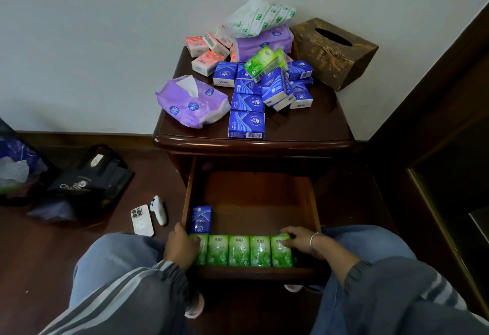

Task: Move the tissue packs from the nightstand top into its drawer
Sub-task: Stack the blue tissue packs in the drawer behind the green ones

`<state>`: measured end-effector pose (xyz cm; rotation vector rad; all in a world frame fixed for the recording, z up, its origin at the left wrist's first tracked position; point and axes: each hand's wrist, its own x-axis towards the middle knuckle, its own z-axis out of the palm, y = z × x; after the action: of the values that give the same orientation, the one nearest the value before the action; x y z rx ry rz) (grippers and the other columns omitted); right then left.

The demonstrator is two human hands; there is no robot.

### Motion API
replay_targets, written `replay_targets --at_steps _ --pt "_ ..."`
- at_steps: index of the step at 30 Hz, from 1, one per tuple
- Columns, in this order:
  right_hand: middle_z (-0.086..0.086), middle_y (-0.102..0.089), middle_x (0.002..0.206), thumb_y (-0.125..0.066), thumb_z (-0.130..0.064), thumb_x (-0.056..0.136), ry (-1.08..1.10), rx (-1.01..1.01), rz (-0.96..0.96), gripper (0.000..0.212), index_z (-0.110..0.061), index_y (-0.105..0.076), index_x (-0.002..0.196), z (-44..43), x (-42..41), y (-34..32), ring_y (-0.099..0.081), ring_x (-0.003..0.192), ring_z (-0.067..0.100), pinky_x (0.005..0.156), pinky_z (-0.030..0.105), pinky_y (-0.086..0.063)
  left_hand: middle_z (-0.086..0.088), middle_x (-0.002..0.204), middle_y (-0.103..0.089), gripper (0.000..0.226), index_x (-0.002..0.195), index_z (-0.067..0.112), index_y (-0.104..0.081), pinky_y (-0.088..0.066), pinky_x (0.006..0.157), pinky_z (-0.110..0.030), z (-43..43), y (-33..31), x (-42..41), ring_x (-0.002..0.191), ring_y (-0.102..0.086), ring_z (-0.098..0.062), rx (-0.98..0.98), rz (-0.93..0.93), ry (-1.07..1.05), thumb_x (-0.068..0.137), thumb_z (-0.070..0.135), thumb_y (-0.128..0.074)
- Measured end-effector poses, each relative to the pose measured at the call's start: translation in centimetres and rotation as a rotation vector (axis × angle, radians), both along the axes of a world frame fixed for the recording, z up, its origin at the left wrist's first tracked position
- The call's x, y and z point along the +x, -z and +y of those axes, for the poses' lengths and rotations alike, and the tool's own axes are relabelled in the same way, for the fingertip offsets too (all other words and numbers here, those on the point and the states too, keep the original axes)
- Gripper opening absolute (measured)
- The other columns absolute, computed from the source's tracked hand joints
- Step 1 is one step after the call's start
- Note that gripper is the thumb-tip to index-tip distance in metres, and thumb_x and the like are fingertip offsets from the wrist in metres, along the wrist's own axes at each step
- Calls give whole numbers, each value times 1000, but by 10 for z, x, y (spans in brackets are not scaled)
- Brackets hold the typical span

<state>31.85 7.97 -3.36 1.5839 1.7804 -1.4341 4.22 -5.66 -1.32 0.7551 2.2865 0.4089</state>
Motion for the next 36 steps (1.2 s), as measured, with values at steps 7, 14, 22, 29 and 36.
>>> replay_targets --at_steps 7,14,22,29,36 --pt "6 -50 137 -56 -31 93 -93 155 -3 43 -14 -53 131 -4 -2 2 -47 124 21 101 28 -39 -26 120 -55 36 116 -2 -45 -46 88 -40 -1 -2 0 108 -55 -41 9 -16 12 85 13 -57" --pt "9 -38 145 -56 -11 91 46 -40 22 58 -19 -34 144 -10 -5 4 -44 126 26 96 35 -46 -26 123 -53 41 122 -1 -44 -45 92 -41 -1 -2 0 111 -54 -41 6 -13 18 86 14 -56" --pt "19 -58 124 -59 1 85 91 -43 -76 36 -5 -56 121 -19 -7 -3 -61 108 33 84 42 -56 -26 126 -52 46 123 -3 -42 -44 96 -44 -1 0 2 116 -52 -42 10 -13 20 85 16 -59" --pt "16 -59 122 -64 -16 85 38 -59 -120 41 -7 -54 123 -19 -7 -12 -60 110 30 89 40 -54 -25 128 -51 51 128 -3 -40 -43 97 -43 -2 -1 2 117 -51 -41 4 -15 28 85 16 -60" --pt "11 -45 140 -61 -37 86 -48 94 -224 60 -8 -42 135 -15 -18 -46 -48 124 27 102 33 -42 -26 127 -53 47 126 -2 -42 -43 97 -43 -3 -6 4 116 -52 -41 9 -26 0 87 18 -59"
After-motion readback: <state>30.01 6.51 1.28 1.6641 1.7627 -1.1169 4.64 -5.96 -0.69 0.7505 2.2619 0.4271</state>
